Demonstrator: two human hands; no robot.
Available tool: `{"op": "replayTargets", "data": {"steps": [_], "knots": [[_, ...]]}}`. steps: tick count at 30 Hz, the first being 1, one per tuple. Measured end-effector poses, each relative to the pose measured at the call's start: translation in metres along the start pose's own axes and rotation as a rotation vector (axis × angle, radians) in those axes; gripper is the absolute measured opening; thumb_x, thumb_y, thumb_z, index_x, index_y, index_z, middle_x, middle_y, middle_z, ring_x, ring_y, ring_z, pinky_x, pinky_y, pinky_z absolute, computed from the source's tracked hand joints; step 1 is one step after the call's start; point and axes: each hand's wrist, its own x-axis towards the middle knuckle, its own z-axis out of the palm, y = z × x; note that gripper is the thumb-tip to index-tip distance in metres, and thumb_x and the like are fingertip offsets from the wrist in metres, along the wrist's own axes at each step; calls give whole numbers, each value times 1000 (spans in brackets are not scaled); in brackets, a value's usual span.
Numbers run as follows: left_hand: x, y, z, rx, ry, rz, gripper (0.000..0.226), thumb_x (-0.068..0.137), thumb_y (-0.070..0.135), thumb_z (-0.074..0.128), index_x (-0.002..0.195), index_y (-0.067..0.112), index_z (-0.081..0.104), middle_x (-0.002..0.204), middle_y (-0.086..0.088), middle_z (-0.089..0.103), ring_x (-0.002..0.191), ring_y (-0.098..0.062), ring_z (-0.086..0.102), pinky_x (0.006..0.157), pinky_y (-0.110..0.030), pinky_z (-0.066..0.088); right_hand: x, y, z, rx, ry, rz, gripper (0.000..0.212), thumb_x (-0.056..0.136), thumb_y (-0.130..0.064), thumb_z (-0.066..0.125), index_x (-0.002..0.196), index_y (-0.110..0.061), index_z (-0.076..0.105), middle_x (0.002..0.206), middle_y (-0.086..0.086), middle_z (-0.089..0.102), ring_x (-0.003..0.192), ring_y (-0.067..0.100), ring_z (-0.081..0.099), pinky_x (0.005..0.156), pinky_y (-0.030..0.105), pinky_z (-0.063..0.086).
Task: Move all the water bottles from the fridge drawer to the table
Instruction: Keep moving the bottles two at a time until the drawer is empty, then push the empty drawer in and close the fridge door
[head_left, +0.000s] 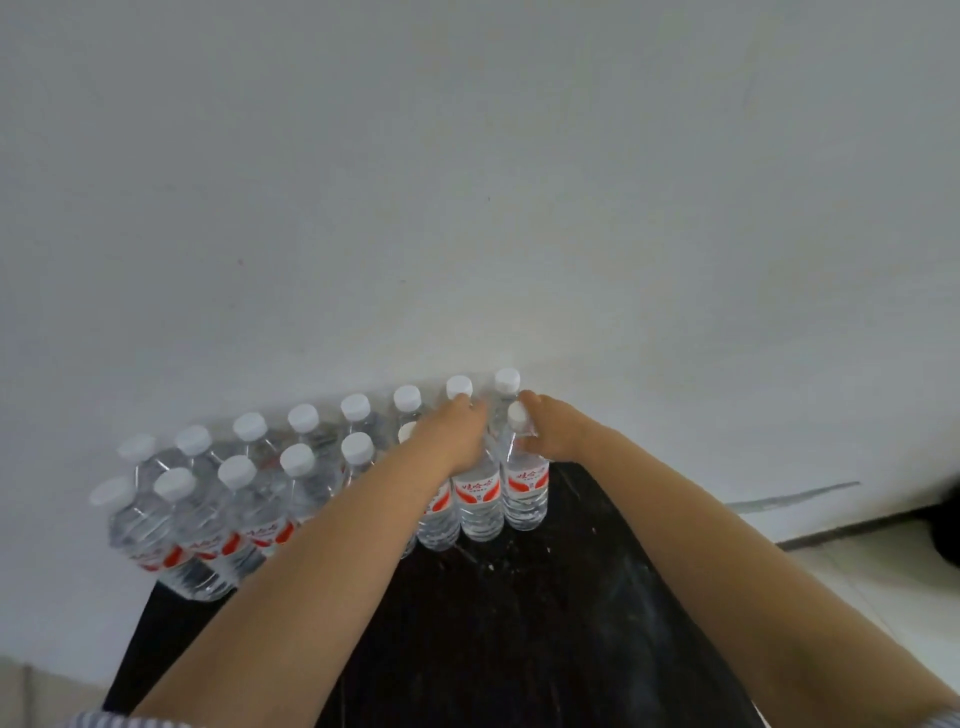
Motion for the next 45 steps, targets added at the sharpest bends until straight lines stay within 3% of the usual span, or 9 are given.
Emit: {"op": "replayTargets", "data": {"steps": [2, 7, 12, 21, 26, 31, 36, 40, 45], "knots": [[-13, 6, -7, 62, 53, -6, 41, 93, 17, 51, 132, 11, 42, 131, -13, 46, 113, -28, 52, 80, -35, 46, -18, 3, 0, -13, -5, 25, 69, 88, -21, 59, 144, -9, 22, 135, 17, 48, 122, 32, 51, 101, 39, 45], [-59, 41, -31, 115, 114, 29, 34, 95, 10, 43, 129, 8, 50, 127, -11, 54, 111, -26, 56, 87, -32, 47, -99, 25, -18, -306, 55, 67, 48, 96, -24, 45, 141, -11, 37, 143, 11, 41, 131, 27, 43, 110, 35, 37], [-111, 115, -52, 184, 151, 254, 32, 95, 7, 40, 123, 4, 54, 126, -15, 54, 114, -30, 55, 93, -36, 47, -232, 58, -54, -319, 189, 271, 42, 98, -23, 40, 138, -11, 41, 144, 8, 42, 133, 25, 41, 111, 33, 32], [-263, 354, -40, 297, 242, 870, 31, 98, 14, 38, 124, 6, 53, 130, -14, 52, 118, -31, 51, 92, -37, 45, -570, 77, -34, -251, 488, 815, 31, 93, -12, 44, 117, 1, 59, 122, 18, 57, 113, 31, 54, 96, 35, 42], [-376, 489, -19, 294, 291, 1185, 32, 95, 17, 43, 122, 11, 57, 126, -12, 56, 118, -31, 53, 90, -37, 46, -748, 65, -7, -340, 470, 1127, 36, 97, -12, 37, 130, -10, 52, 132, 11, 53, 121, 27, 52, 96, 31, 42], [-497, 602, 15, 283, 301, 1420, 33, 94, 18, 42, 124, 8, 54, 126, -12, 55, 120, -29, 51, 91, -37, 45, -908, 68, 34, -317, 494, 1406, 33, 97, -12, 36, 122, -7, 56, 125, 14, 57, 113, 30, 56, 91, 37, 46], [-595, 712, 51, 271, 262, 1590, 38, 92, 18, 46, 129, 14, 53, 125, -11, 60, 116, -31, 56, 92, -40, 48, -1053, 106, 75, -169, 517, 1685, 34, 94, -7, 36, 122, -10, 56, 127, 11, 58, 113, 29, 58, 94, 40, 49], [-658, 793, 68, 263, 229, 1625, 30, 92, 13, 45, 117, 6, 59, 123, -15, 59, 113, -33, 58, 90, -42, 48, -1148, 140, 103, -107, 558, 1793, 31, 98, -21, 36, 116, -8, 57, 118, 11, 61, 104, 27, 59, 86, 37, 50], [-707, 884, 100, 263, 182, 1638, 31, 93, 13, 43, 121, 8, 54, 122, -14, 58, 113, -32, 56, 88, -40, 48, -1227, 198, 128, -31, 644, 1875, 37, 98, -28, 38, 128, -9, 49, 127, 10, 54, 111, 27, 56, 86, 35, 48]]}}
